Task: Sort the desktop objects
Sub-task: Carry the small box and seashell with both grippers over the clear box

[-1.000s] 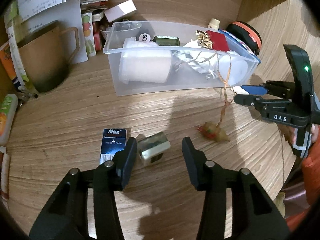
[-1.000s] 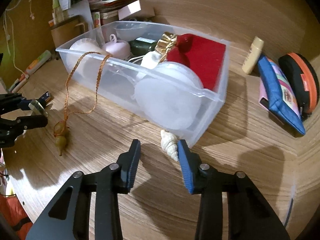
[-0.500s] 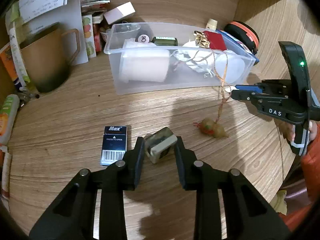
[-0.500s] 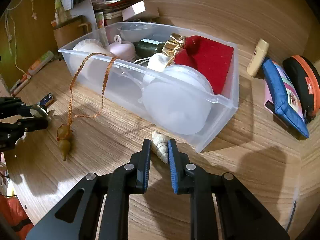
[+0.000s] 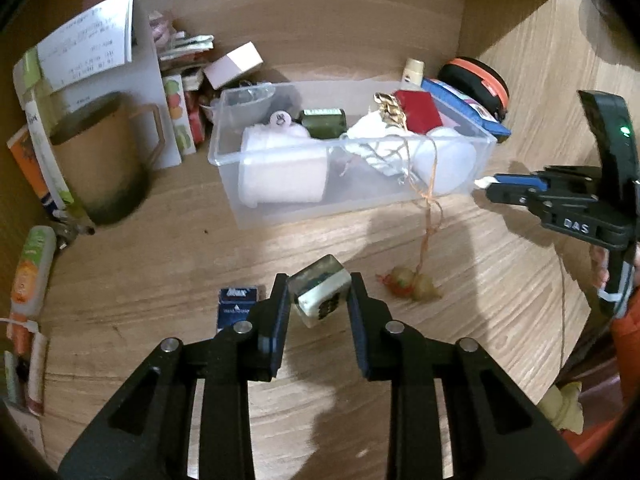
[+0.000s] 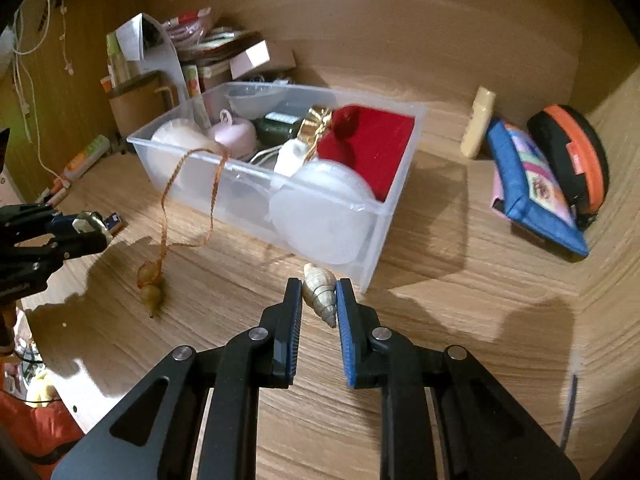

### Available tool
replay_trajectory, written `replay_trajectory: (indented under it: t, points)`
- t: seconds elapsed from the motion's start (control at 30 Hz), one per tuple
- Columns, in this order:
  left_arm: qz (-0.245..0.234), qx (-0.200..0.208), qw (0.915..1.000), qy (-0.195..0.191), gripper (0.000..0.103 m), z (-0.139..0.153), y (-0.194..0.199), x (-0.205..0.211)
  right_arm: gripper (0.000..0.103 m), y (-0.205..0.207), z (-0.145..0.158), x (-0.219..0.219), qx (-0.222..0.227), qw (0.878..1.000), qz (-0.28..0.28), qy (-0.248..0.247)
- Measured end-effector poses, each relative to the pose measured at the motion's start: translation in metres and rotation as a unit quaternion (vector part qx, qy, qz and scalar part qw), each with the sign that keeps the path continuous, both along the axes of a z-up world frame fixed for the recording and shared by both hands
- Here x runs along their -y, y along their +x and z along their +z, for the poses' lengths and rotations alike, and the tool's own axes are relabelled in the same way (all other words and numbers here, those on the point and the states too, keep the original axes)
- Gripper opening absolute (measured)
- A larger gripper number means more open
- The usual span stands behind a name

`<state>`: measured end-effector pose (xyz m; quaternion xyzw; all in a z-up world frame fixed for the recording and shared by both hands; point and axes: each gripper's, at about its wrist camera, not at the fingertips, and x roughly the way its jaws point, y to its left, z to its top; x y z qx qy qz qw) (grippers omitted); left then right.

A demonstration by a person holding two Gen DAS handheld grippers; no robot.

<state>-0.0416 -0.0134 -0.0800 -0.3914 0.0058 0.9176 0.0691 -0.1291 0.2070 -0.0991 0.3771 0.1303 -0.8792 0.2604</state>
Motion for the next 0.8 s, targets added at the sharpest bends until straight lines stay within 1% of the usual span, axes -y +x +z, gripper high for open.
replay_trajectory:
  t: [0.2, 0.33, 0.43, 0.53, 0.63, 0.8]
  points:
    - [0.000, -0.016, 0.9998, -0.014, 0.028, 0.013, -0.002, -0.004, 0.015, 0.008, 0.013, -0.004, -0.018, 1.000, -0.001, -0.006]
    - [0.000, -0.025, 0.9996, -0.017, 0.028, 0.023, -0.007, -0.003, 0.015, 0.010, 0.021, -0.005, -0.030, 0.999, -0.002, -0.010]
    - [-0.004, -0.021, 0.9997, 0.015, 0.028, 0.029, -0.012, 0.004, 0.016, 0.011, 0.027, -0.007, -0.043, 0.999, -0.007, -0.011]
    - [0.002, -0.028, 0.9995, 0.015, 0.028, 0.036, -0.017, 0.008, 0.015, 0.010, 0.032, -0.012, -0.046, 0.999, -0.010, -0.023]
    - [0.002, -0.033, 0.9992, 0.023, 0.028, 0.044, -0.023, 0.012, 0.016, 0.007, 0.038, -0.016, -0.050, 0.998, -0.013, -0.031]
    - [0.000, -0.047, 0.9987, 0.022, 0.028, 0.057, -0.034, 0.016, 0.015, 0.001, 0.046, -0.016, -0.060, 0.997, -0.014, -0.036]
